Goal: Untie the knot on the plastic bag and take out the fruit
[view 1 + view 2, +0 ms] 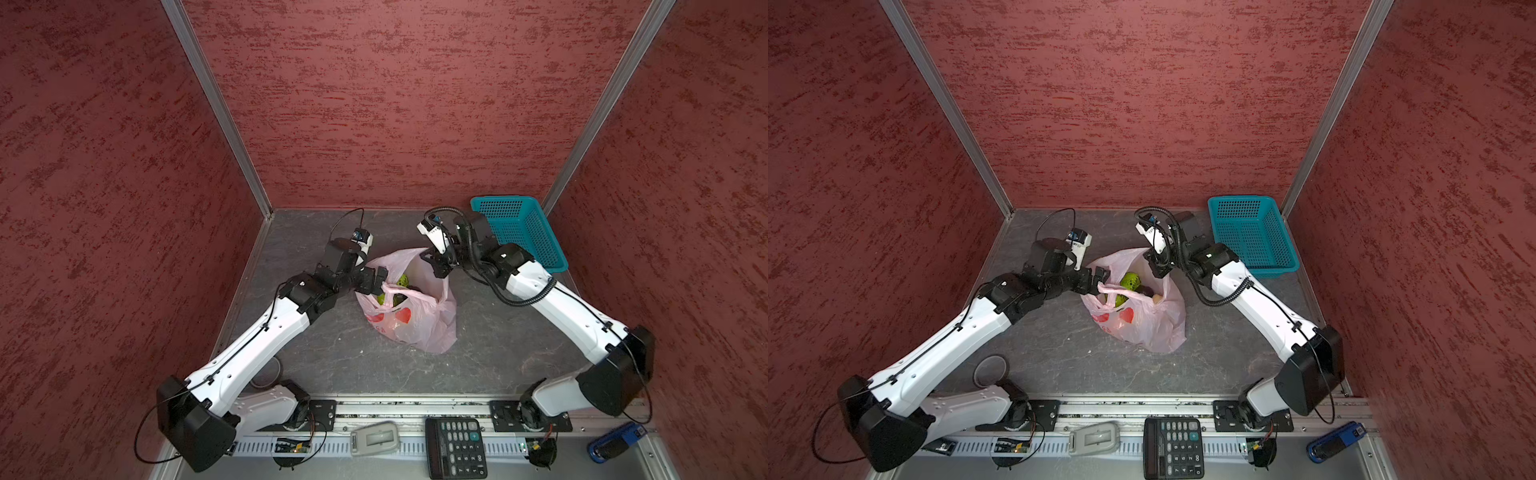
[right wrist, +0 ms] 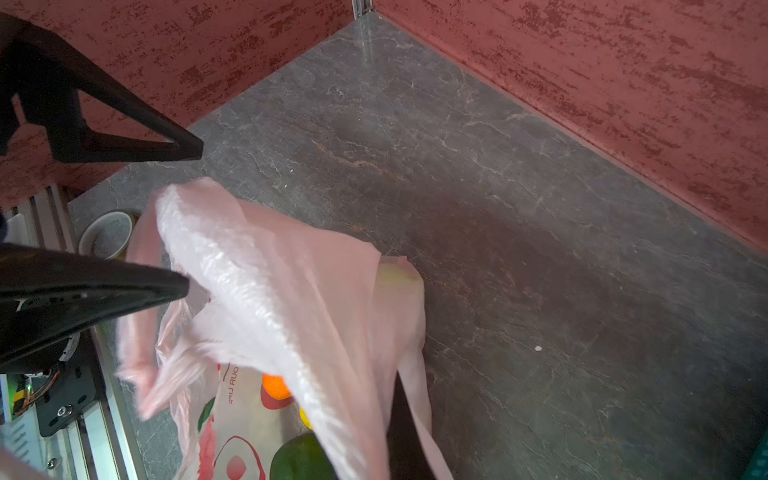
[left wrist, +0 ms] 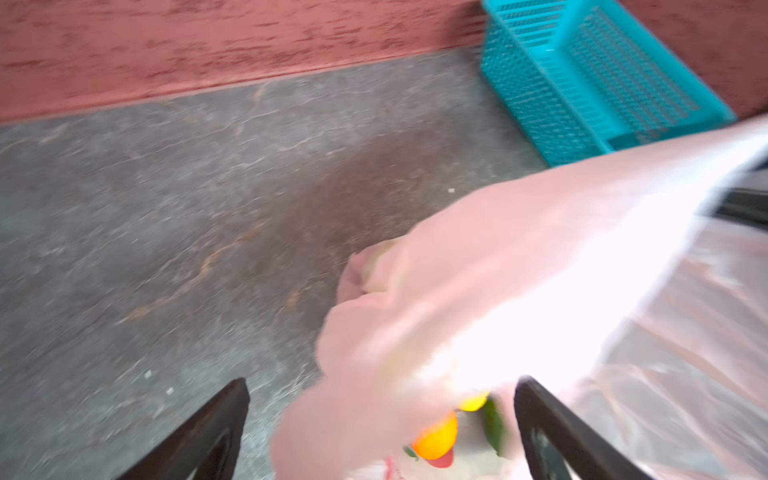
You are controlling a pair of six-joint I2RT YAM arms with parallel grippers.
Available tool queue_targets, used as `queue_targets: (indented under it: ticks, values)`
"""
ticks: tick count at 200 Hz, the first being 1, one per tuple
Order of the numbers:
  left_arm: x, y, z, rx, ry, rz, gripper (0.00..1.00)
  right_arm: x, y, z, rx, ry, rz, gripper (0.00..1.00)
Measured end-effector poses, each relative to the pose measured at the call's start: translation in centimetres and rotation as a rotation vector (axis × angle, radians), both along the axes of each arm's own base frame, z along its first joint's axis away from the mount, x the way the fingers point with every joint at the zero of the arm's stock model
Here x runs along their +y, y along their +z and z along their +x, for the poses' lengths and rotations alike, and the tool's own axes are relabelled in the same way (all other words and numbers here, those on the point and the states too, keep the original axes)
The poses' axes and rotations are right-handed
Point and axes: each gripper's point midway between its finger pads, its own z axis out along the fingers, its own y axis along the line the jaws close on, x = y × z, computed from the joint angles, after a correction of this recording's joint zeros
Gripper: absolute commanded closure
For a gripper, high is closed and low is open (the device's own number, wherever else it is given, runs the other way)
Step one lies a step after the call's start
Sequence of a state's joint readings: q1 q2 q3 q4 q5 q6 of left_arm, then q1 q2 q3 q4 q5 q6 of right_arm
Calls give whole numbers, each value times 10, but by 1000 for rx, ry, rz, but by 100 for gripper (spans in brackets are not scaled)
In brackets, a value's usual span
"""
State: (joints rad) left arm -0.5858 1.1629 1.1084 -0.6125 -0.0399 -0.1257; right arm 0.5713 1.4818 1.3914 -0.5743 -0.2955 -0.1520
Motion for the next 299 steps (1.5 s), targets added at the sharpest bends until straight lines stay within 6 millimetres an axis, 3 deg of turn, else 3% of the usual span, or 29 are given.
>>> queue_targets:
  ticks: [85,106,180,218,272,299]
  values:
    - [-21,5,-7,-1,-153,6,0,4,-1,-1,6,21,7,100]
    - [-28,6,-1,-15,-183,35,1,5,-1,-3,9,30,13,100]
    - [-35,-36,29,-23,-200,218,1,10,2,-7,17,62,39,100]
    - [-25,-51,46,-5,-166,221,28,11,4,-7,14,70,47,100]
    - [-25,-60,52,34,-160,182,100,11,-2,-6,14,66,43,100]
    - [-24,-59,50,53,-143,153,100,9,-5,-2,0,49,31,100]
